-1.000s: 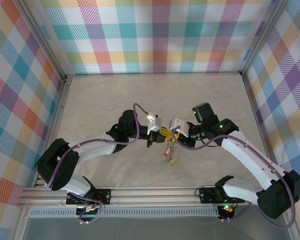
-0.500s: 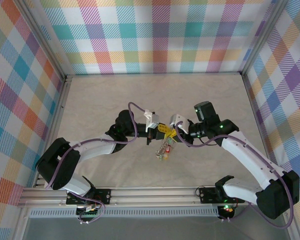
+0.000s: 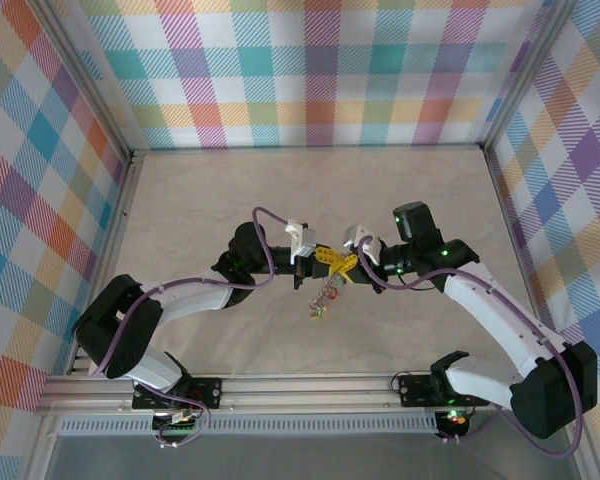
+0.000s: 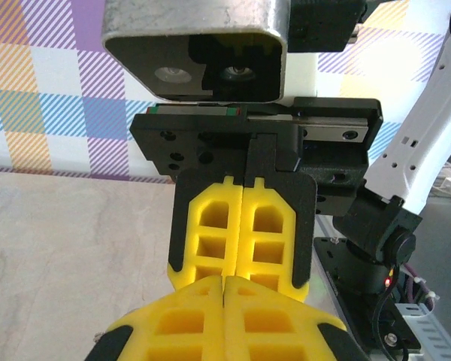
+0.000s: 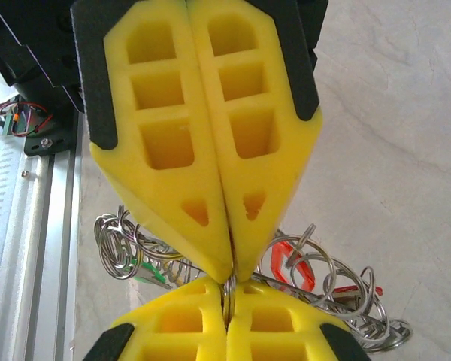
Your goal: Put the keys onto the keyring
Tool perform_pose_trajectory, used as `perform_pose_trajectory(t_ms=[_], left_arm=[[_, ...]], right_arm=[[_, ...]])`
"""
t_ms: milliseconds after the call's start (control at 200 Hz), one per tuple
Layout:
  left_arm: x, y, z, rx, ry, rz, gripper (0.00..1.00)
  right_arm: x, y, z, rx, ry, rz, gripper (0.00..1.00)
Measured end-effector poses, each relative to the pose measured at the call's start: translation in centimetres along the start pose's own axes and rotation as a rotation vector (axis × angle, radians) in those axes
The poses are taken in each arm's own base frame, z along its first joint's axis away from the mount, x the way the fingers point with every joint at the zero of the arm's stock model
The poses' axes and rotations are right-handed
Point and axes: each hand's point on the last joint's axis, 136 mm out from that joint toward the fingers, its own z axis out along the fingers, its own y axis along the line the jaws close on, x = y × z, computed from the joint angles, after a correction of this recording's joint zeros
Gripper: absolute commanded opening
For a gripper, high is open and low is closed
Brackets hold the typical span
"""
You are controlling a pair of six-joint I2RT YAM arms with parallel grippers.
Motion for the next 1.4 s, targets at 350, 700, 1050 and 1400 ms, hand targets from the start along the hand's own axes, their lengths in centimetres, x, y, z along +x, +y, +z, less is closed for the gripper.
perform_pose_trajectory(t_ms=[350, 700, 1050, 1400], left_arm=[[0.9, 0.1, -0.6, -0.041, 0.21, 0.071, 0.29], [2.2, 0.0, -0.3, -0.028, 0.289, 0.055, 0.31], [2.9, -0.7, 0.4, 0.019, 0.297, 0.039, 0.18], [2.9, -0.6, 0.7, 0.025, 0.288, 0.044, 0.0]], right_arm=[[0.6, 0.4, -0.8, 0.022, 0.196, -0.099, 0.0], [2.5, 0.2, -0.8, 0.056, 0.398, -0.217, 0.0], [2.5, -0.5, -0.7, 0.074, 0.442, -0.252, 0.0], [2.3, -0.4, -0.9, 0.079, 0.436, -0.252, 0.0]])
